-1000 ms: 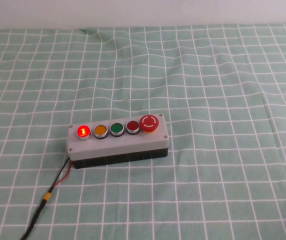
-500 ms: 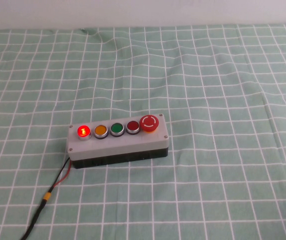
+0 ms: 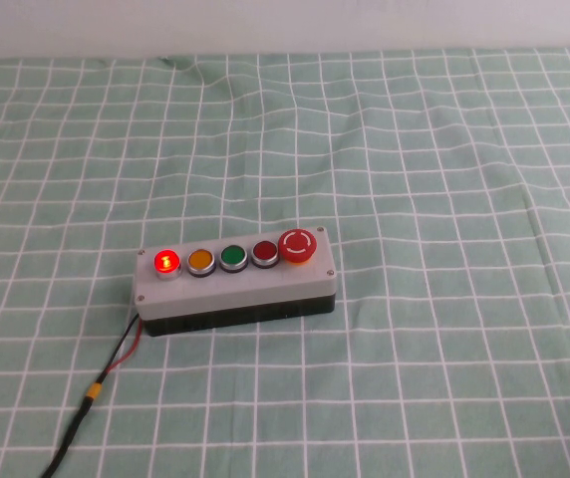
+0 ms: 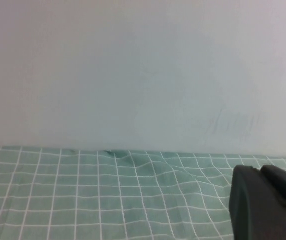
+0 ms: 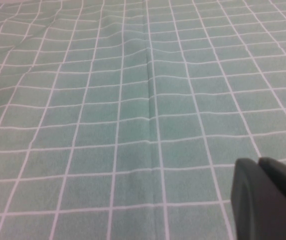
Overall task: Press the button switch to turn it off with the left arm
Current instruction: Press the button to turn off
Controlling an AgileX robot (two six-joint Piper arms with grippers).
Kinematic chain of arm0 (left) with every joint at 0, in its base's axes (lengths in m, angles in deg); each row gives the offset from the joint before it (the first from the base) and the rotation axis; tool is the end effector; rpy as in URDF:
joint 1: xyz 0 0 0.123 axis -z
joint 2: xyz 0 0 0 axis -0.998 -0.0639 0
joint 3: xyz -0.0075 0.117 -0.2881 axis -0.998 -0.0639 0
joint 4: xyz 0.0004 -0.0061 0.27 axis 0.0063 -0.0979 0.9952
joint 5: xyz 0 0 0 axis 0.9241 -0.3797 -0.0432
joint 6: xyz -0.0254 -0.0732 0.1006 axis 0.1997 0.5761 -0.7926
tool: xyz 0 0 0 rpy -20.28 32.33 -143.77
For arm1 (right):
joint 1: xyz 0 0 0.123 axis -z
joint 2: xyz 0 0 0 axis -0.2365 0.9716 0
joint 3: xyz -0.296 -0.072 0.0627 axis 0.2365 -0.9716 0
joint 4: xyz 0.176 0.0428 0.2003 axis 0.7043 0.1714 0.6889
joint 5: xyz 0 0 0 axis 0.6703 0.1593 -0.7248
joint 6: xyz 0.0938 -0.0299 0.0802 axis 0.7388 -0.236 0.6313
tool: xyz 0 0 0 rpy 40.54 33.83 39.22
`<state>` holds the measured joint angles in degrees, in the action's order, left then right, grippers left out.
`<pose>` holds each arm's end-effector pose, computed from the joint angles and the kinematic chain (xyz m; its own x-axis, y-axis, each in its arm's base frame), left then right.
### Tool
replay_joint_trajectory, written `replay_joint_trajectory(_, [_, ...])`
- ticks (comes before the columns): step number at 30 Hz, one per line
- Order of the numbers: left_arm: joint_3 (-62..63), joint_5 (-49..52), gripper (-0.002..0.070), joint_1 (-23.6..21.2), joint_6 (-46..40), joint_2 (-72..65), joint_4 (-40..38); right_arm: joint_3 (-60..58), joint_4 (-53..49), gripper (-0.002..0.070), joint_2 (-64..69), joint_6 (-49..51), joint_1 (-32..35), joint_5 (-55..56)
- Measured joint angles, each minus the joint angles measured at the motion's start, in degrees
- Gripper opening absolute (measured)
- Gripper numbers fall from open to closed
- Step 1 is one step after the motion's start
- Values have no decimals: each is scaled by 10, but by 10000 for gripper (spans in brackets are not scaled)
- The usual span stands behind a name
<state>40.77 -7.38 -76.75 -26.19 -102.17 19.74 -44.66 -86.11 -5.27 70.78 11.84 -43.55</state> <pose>0.1073 -0.0242 0.4178 -0.0494 -0.0666 -0.9966 0.2097 0.9748 -0.0755 0.0802 0.0054 0.1632 -0.2722 0.1222 -0.9544 -0.0174 0.9911 0.1319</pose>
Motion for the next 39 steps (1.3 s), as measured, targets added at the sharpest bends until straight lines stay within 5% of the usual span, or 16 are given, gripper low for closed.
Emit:
replay_joint_trajectory(20, [244,303,-3,0,-91,-331,-85,0,0,-16,0,0,0,0])
replay_joint_trajectory(39, [271,258,-3,68,-137,-636,-139,0,0,-16,0,0,0,0])
